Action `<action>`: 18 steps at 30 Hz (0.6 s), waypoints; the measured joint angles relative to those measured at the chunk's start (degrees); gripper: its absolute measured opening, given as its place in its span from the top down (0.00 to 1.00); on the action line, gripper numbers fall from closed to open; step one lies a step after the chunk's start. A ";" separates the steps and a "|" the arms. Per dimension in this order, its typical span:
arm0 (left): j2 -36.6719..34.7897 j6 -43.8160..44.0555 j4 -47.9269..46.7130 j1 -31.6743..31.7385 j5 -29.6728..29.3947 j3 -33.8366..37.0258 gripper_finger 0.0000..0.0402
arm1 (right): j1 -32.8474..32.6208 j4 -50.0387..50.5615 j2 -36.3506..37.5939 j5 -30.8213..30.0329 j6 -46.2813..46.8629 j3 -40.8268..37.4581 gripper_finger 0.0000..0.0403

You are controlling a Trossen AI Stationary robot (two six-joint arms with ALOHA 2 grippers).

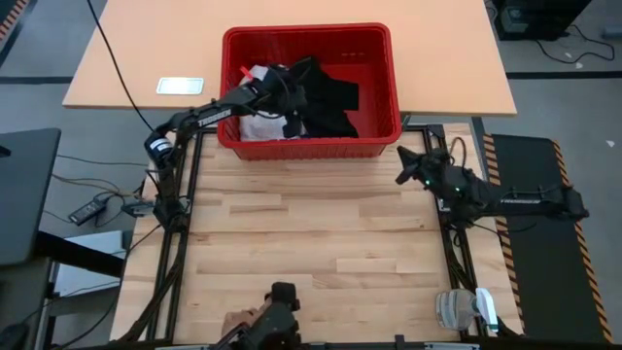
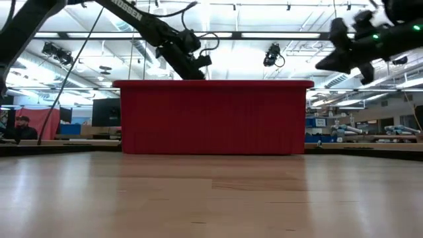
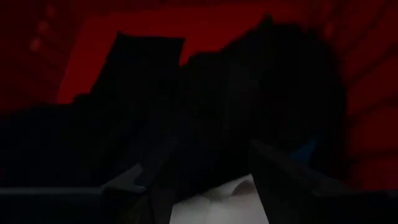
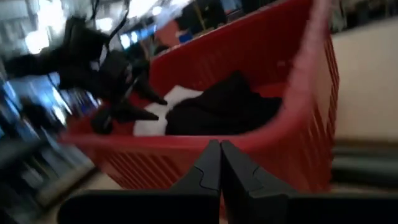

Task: Fold laundry
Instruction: Fold the black shirt

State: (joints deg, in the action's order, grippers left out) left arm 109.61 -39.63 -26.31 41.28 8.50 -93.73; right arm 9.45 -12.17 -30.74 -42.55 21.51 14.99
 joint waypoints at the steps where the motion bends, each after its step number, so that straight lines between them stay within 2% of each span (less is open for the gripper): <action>1: 0.49 -2.68 -0.21 0.00 -1.22 0.00 0.51 | 0.89 -0.04 -2.47 1.11 -3.34 1.66 0.98; 3: 1.69 -7.14 -0.24 0.00 -3.79 0.00 0.51 | 3.09 0.16 -7.04 4.32 -7.70 4.92 0.98; 6: 3.15 -12.33 0.56 0.37 -6.64 0.00 0.51 | 6.93 0.26 -13.53 9.54 -8.06 9.48 0.97; 12: 5.18 -13.50 1.39 0.85 -9.95 0.00 0.54 | 12.17 0.42 -23.66 13.65 -5.23 16.18 0.91; 15: 5.17 -13.34 3.56 0.40 -11.95 0.00 0.64 | 13.87 0.31 -27.12 16.75 -5.76 19.08 0.88; 18: 4.38 -12.93 5.70 -0.12 -12.36 -0.12 0.82 | 15.17 0.42 -29.49 21.31 -8.86 21.52 0.87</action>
State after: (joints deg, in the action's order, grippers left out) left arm 113.99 -52.56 -20.62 41.15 -3.86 -93.86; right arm 24.62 -11.75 -60.22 -21.24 12.64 36.50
